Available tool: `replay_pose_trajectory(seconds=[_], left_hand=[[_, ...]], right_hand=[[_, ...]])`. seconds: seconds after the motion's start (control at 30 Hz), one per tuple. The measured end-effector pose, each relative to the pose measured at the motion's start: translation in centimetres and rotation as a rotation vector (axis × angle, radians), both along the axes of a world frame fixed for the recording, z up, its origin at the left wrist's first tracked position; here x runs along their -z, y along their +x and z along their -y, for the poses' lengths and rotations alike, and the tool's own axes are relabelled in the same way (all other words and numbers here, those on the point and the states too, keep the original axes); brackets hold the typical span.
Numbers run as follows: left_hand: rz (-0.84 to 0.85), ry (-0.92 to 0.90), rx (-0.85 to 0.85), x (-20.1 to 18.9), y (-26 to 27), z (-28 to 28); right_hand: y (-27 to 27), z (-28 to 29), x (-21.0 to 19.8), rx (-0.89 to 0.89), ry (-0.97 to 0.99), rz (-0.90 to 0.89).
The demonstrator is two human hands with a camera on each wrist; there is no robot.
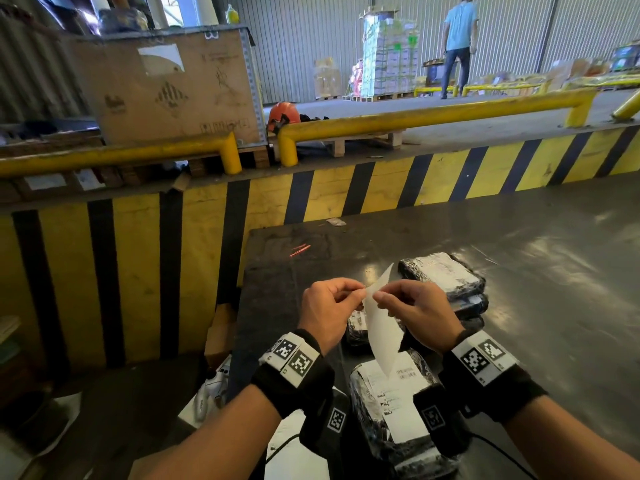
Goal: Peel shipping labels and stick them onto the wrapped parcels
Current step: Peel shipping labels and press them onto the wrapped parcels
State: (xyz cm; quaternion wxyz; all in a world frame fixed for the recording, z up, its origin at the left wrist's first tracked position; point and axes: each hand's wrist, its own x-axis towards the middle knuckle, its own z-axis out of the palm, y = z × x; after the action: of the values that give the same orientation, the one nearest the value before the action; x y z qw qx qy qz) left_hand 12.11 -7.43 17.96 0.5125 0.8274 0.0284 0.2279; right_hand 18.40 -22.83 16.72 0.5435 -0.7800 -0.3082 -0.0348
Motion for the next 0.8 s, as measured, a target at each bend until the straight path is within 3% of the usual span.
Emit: replay_pose_trajectory(seconds=[0.37, 0.57, 0.7, 0.8], left_hand=[[0.017, 0.096, -0.144, 0.8, 0.9, 3.6], [-0.039, 0.137, -0.335, 1.0, 1.8, 3.5], [-0.072, 0.074, -0.467, 1.0, 1.7, 0.2], [-0.073, -0.121, -0.524, 1.3, 1.5, -3.1]], right_hand=[[1.9, 1.4, 1.3, 0.024, 0.040, 0.013], [4.4, 3.2, 2.2, 0.081, 0.063, -0.053], [6.2, 4.2, 2.1, 0.093, 0.123, -0.152], [7.7, 4.8, 2.1, 0.154, 0.166, -0.187]])
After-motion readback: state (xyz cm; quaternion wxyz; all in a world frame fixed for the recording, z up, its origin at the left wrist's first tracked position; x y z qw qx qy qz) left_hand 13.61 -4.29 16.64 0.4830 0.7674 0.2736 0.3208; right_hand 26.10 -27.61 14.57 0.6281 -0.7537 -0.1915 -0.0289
